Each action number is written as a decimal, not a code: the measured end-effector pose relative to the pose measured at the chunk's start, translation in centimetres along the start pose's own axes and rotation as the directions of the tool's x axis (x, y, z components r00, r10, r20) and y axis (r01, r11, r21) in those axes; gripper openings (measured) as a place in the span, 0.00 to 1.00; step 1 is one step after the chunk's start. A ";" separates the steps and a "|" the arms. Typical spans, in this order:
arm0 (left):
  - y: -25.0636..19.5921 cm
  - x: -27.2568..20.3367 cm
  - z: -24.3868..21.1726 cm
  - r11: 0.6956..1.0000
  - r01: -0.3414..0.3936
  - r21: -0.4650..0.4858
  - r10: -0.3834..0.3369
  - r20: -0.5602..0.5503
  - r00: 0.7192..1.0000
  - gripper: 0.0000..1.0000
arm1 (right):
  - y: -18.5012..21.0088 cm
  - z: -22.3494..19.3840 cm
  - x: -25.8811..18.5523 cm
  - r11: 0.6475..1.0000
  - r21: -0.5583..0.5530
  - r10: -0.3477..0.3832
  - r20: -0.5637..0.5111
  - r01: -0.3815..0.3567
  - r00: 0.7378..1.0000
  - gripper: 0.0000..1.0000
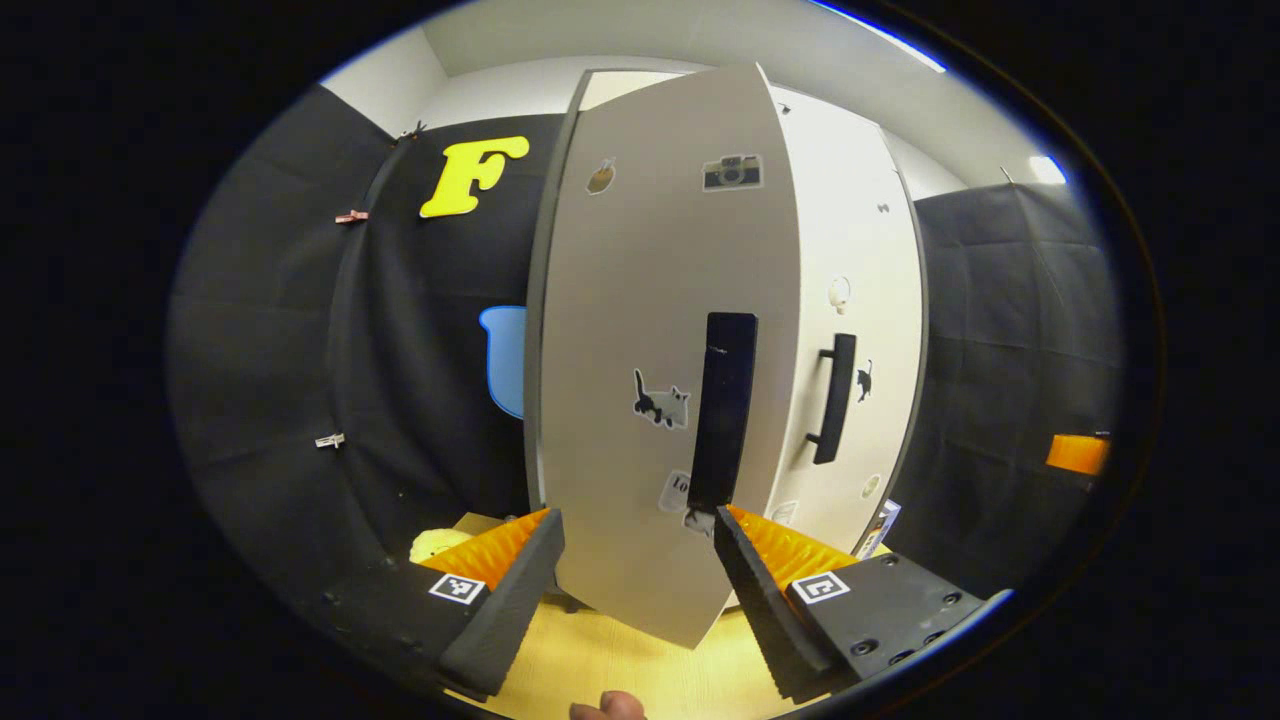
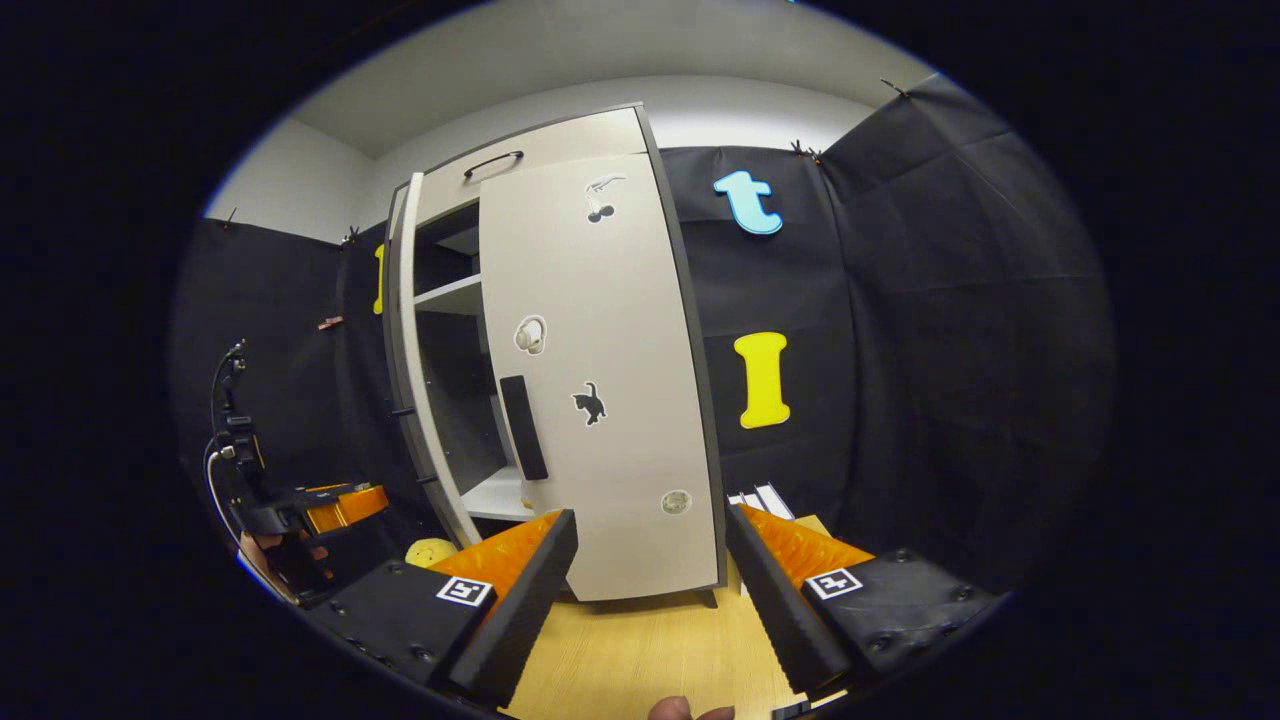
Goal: Grab one shoe with the right hand and put it into the shoe cabinet, grab the other shoe with the left hand and put it into the shoe cabinet; then close the right door with the right hand and the left door with the left hand.
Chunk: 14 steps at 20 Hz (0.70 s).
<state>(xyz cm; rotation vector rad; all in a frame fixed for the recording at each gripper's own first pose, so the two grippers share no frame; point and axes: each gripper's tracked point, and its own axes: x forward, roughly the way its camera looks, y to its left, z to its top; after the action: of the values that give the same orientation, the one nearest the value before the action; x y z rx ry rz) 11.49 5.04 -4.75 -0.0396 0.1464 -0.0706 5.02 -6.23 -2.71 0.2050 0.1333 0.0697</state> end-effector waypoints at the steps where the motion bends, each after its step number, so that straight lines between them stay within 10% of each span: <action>1: -0.5 -0.3 0.0 1.000 0.004 0.008 -0.004 -0.001 1.000 0.95 | 0.0 0.0 0.0 1.000 0.001 -0.001 0.001 0.001 1.000 0.98; 14: -3.2 -6.4 2.5 0.999 0.046 -0.029 -0.044 0.054 0.998 0.95 | 2.8 1.4 -1.5 0.997 -0.076 0.023 0.068 -0.017 0.997 0.98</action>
<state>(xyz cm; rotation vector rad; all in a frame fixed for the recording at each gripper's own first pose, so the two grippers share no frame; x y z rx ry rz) 5.33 2.39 -1.23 -0.0749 0.0930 -0.1125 3.58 -3.87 -0.56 0.1329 0.0602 0.0873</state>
